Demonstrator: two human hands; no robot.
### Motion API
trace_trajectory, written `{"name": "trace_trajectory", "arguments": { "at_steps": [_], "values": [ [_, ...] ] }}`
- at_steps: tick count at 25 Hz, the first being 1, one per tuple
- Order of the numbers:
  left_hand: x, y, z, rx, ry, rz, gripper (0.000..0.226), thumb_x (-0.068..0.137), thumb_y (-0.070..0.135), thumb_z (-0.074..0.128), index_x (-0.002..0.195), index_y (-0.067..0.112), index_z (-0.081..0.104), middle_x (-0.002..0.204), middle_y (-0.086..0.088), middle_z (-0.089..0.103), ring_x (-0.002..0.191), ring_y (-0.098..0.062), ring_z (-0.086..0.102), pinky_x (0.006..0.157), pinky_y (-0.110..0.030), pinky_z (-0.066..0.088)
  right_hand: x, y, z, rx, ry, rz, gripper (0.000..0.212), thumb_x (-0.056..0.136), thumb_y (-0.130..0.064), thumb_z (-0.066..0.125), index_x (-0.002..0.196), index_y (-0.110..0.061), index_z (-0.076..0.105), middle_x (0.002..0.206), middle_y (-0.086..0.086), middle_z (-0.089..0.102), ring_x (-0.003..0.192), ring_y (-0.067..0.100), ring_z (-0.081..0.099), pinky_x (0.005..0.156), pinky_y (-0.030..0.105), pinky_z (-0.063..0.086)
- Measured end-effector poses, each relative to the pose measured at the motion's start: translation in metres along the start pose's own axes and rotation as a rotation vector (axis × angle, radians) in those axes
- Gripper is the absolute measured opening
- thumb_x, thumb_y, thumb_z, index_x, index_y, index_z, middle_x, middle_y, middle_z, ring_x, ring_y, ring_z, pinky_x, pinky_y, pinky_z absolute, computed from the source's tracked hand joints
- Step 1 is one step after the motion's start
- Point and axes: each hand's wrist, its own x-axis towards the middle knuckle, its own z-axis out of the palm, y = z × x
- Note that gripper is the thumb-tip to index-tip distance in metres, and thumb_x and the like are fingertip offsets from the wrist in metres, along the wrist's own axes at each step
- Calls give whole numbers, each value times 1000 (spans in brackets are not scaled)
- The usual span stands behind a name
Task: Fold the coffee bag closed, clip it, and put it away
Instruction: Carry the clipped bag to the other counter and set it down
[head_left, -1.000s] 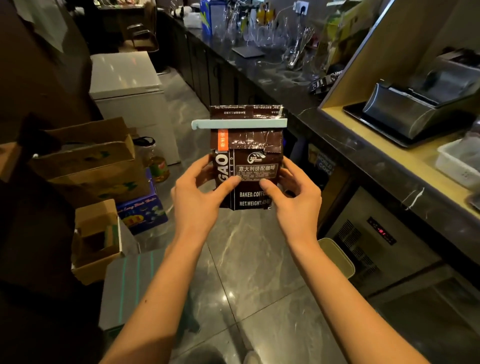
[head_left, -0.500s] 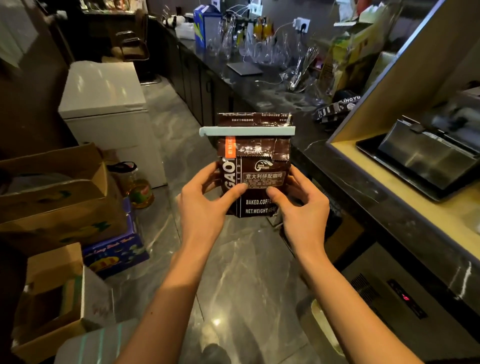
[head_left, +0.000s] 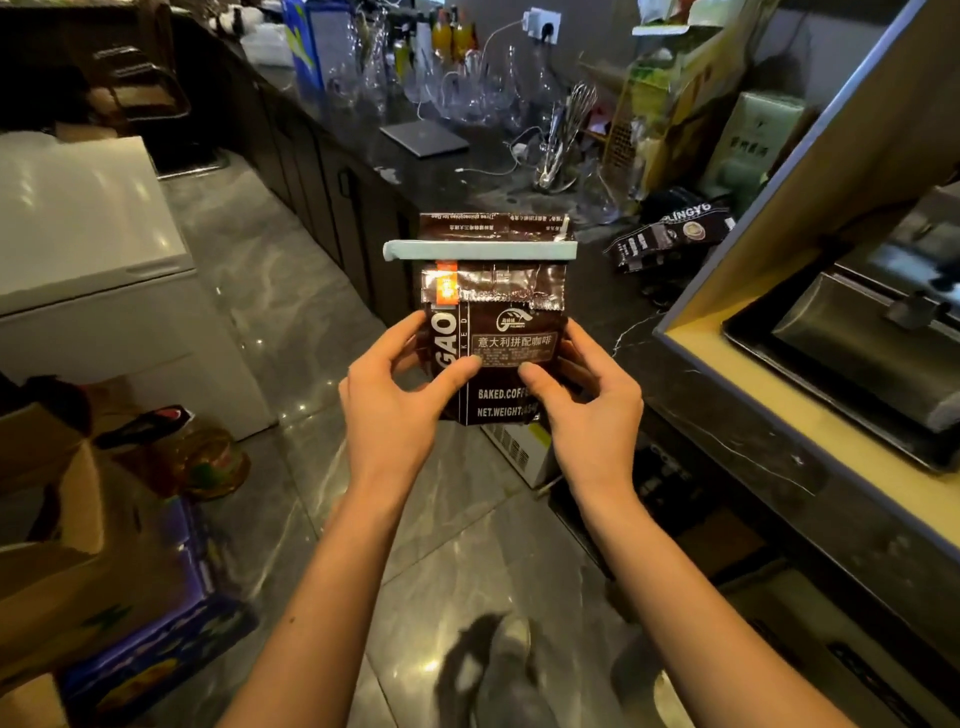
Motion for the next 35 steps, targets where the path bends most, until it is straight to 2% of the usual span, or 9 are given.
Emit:
{"name": "trace_trajectory", "arguments": {
  "at_steps": [4, 8, 12, 16, 19, 22, 30, 33, 35],
  "values": [
    [76, -24, 46, -10, -39, 26, 59, 72, 27, 84, 126, 19, 63, 108, 18, 68, 100, 8, 65, 84, -8, 48, 81, 30, 14, 41, 29, 11, 54, 83, -10, 74, 133, -22, 59, 122, -8, 69, 111, -2, 63, 90, 12, 51],
    [149, -31, 101, 24, -102, 46, 61, 73, 29, 83, 129, 20, 61, 114, 13, 69, 102, 8, 64, 91, -14, 50, 164, 51, 9, 63, 81, 19, 53, 83, -9, 73, 134, -17, 58, 123, -4, 69, 110, -2, 64, 84, 8, 50],
    [206, -39, 146, 0, -158, 57, 60, 74, 26, 82, 129, 20, 61, 115, 11, 70, 102, 6, 65, 90, -15, 51, 228, 69, 6, 80, 119, 39, 55, 83, -10, 74, 135, -17, 57, 124, -3, 69, 110, -1, 64, 89, 16, 53],
    [255, -54, 185, -14, -224, 68, 59, 74, 27, 82, 129, 20, 61, 114, 12, 70, 102, 8, 65, 93, -21, 52, 278, 86, 4, 47, 199, 42, 55, 82, -7, 75, 134, -16, 58, 123, -3, 68, 112, -1, 63, 82, 5, 48],
    [295, -72, 205, -32, -280, 66, 60, 74, 29, 82, 130, 22, 61, 116, 12, 70, 104, 5, 65, 95, -27, 53, 311, 102, 14, 11, 261, 59, 56, 82, -10, 75, 134, -20, 58, 124, -4, 68, 114, -1, 62, 82, 5, 48],
    [338, -90, 220, -80, -355, 52, 57, 74, 25, 82, 125, 33, 58, 109, 22, 66, 101, 10, 63, 86, -12, 51, 344, 116, 36, -17, 352, 81, 56, 82, -11, 76, 134, -21, 58, 125, -4, 67, 116, 5, 61, 83, 4, 47],
    [459, -150, 252, -182, -687, 15, 54, 75, 15, 82, 119, 34, 57, 99, 28, 62, 90, 19, 60, 69, 0, 44, 412, 153, 104, -43, 610, 188, 56, 80, -7, 77, 126, -30, 55, 112, -13, 64, 110, 4, 62, 79, 4, 49],
    [480, -174, 281, -191, -850, -4, 54, 73, 15, 83, 122, 25, 62, 100, 24, 66, 92, 14, 63, 72, -2, 45, 420, 175, 107, -95, 737, 273, 58, 79, -7, 78, 131, -19, 56, 115, -3, 65, 108, 10, 63, 76, 4, 50],
    [484, -188, 303, -190, -961, -28, 54, 73, 17, 83, 122, 27, 62, 102, 22, 67, 96, 9, 65, 75, -5, 48, 422, 189, 102, -123, 785, 315, 63, 78, -9, 79, 135, -13, 52, 118, 2, 65, 104, 9, 64, 75, 5, 51]
  ]
}}
